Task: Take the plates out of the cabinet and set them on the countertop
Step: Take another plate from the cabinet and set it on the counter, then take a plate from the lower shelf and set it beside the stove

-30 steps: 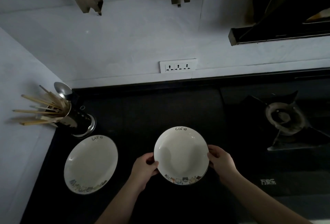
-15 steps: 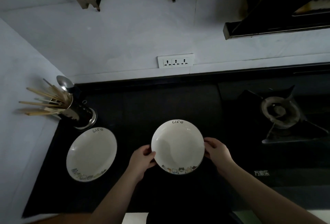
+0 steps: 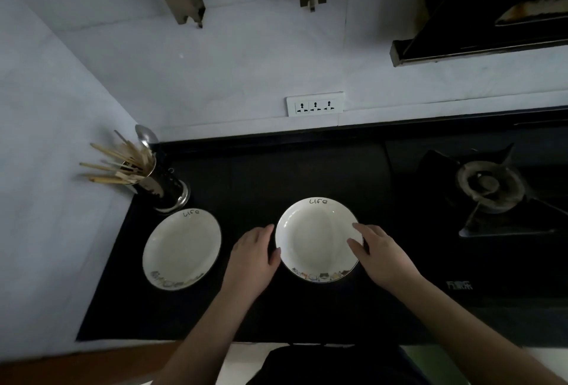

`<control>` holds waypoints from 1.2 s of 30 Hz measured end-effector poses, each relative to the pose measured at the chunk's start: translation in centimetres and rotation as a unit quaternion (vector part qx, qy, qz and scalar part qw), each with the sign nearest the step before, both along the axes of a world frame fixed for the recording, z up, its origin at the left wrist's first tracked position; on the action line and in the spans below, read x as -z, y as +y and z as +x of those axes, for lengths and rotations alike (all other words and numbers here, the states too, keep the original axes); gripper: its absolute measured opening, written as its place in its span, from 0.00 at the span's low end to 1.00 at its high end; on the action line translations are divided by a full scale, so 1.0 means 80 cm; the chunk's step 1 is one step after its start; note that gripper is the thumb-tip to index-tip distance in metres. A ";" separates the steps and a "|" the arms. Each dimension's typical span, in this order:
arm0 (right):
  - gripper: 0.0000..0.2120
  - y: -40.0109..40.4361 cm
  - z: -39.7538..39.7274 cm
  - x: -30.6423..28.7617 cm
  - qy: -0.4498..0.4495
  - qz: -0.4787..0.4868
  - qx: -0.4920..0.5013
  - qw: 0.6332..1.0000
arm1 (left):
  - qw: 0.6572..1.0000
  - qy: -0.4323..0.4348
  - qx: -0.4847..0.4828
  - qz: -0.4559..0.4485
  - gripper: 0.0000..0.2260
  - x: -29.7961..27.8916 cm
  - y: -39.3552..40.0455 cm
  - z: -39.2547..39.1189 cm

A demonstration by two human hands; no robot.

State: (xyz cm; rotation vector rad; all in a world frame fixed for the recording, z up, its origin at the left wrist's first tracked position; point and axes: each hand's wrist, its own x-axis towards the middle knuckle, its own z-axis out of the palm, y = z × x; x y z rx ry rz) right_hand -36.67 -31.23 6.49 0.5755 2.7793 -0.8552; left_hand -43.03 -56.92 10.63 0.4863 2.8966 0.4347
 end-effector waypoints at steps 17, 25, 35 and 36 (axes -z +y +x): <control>0.30 -0.130 0.086 -0.131 0.061 0.145 -0.041 0.987 | 0.972 0.127 0.185 -0.074 0.32 -0.053 -0.095 0.048; 0.29 -0.168 0.198 -0.145 0.062 0.237 0.046 0.968 | 0.944 0.154 0.288 -0.045 0.31 -0.088 -0.082 0.090; 0.33 -0.161 0.361 -0.162 0.045 0.223 0.189 0.955 | 0.884 0.167 0.436 -0.023 0.33 -0.117 0.001 0.186; 0.31 -0.162 0.381 -0.164 0.047 0.231 0.201 0.951 | 0.876 0.167 0.452 -0.017 0.31 -0.120 0.009 0.203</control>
